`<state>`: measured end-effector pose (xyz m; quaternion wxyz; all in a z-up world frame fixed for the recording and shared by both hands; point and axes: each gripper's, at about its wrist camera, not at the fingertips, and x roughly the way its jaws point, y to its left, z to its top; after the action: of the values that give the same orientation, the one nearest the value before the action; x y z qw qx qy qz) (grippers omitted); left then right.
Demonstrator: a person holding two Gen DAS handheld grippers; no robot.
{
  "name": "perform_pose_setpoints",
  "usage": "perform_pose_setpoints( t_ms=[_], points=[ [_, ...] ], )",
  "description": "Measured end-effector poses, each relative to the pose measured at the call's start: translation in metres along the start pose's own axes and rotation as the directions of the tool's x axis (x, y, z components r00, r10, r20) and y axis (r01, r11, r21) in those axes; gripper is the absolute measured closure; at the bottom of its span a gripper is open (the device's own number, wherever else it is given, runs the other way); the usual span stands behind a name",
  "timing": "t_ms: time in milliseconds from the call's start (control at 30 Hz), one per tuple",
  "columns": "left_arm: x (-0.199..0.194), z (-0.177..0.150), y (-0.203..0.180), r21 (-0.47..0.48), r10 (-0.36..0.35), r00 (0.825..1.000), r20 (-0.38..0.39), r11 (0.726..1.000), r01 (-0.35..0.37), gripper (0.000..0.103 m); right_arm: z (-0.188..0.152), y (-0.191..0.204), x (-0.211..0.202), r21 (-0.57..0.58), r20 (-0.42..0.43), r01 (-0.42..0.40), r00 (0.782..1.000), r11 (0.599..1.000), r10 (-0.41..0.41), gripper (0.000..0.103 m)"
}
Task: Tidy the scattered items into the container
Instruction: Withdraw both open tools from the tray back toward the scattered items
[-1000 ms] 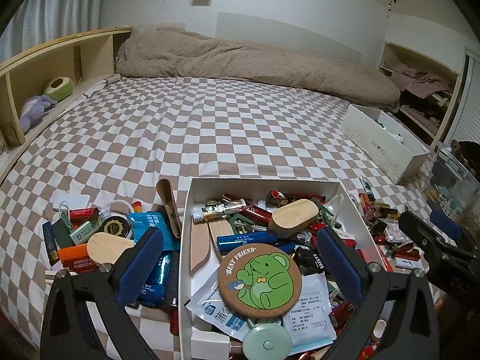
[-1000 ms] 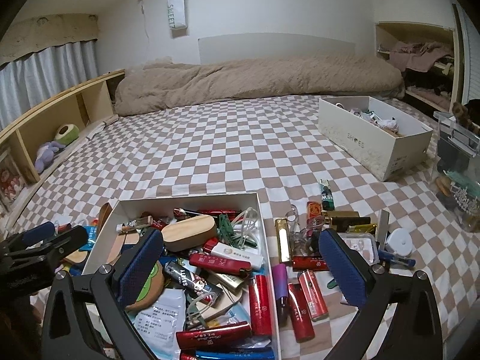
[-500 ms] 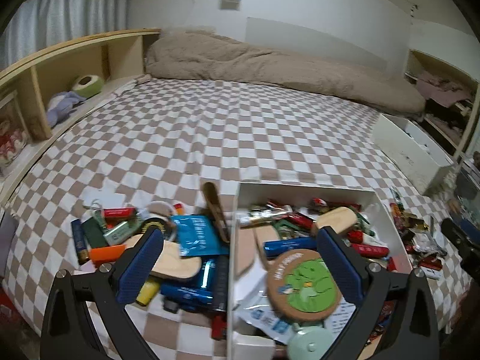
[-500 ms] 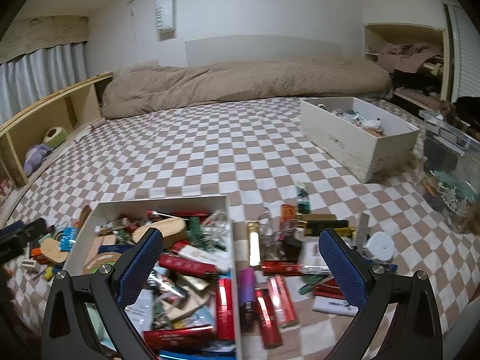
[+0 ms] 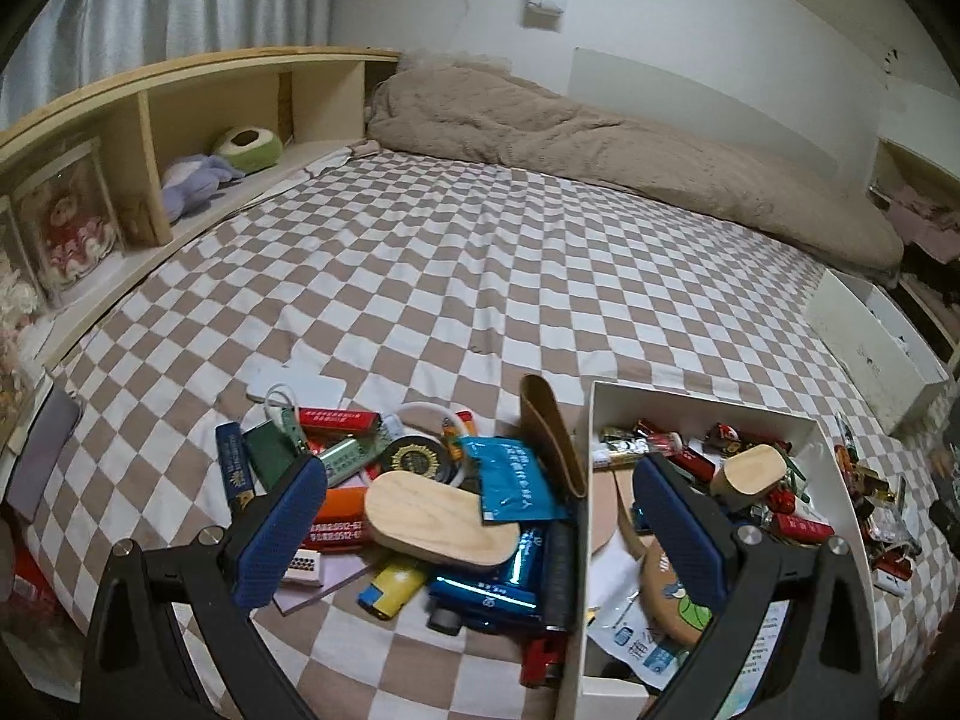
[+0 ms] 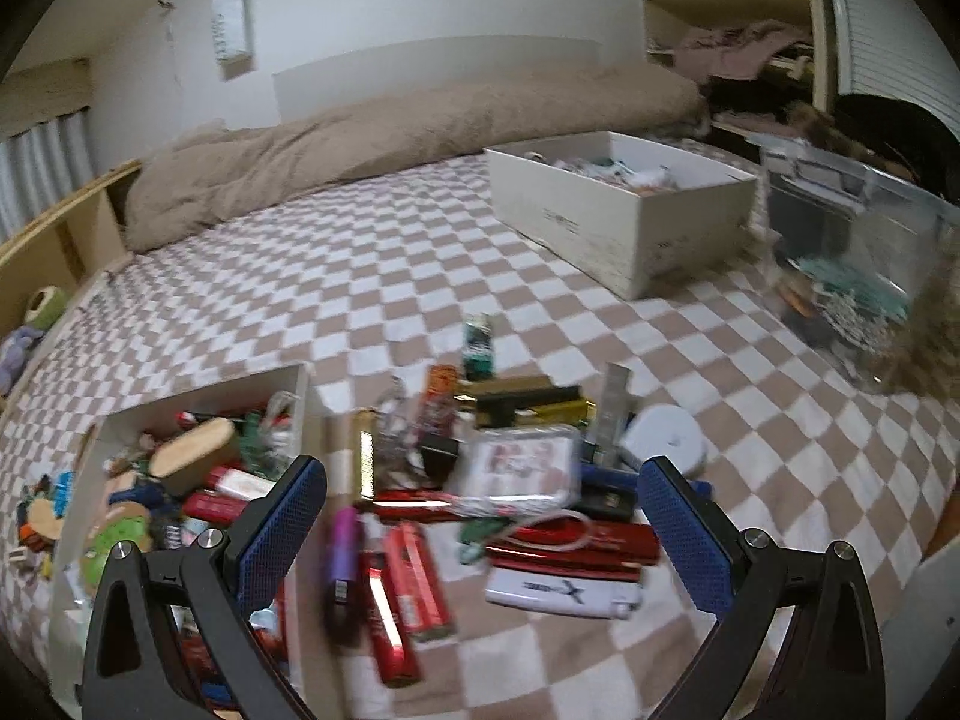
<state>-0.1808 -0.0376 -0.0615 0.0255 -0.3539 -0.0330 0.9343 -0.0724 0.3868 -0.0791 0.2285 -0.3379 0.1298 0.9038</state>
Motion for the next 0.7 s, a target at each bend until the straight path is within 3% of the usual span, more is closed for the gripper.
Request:
perform_pose_setpoints(
  t_ms=[167, 533, 700],
  points=[
    [-0.002, -0.001, 0.012, -0.02, 0.024, 1.0, 0.004, 1.0, -0.023, 0.0, -0.01, -0.011, 0.011, -0.025, -0.043, 0.042, 0.998, 0.999, -0.043, 0.0],
    [0.003, -0.013, 0.044, -0.099, 0.077, 0.997, -0.028, 0.992, -0.079, 0.0, -0.046, -0.027, 0.04, 0.074, -0.217, 0.073, 0.975, 0.995, -0.055, 0.0],
    [0.008, -0.022, 0.054, -0.1, 0.161, 0.986, -0.047, 0.981, -0.165, 0.0, -0.058, -0.027, 0.047, 0.096, -0.233, 0.101, 0.969, 0.99, -0.077, 0.0]
  ],
)
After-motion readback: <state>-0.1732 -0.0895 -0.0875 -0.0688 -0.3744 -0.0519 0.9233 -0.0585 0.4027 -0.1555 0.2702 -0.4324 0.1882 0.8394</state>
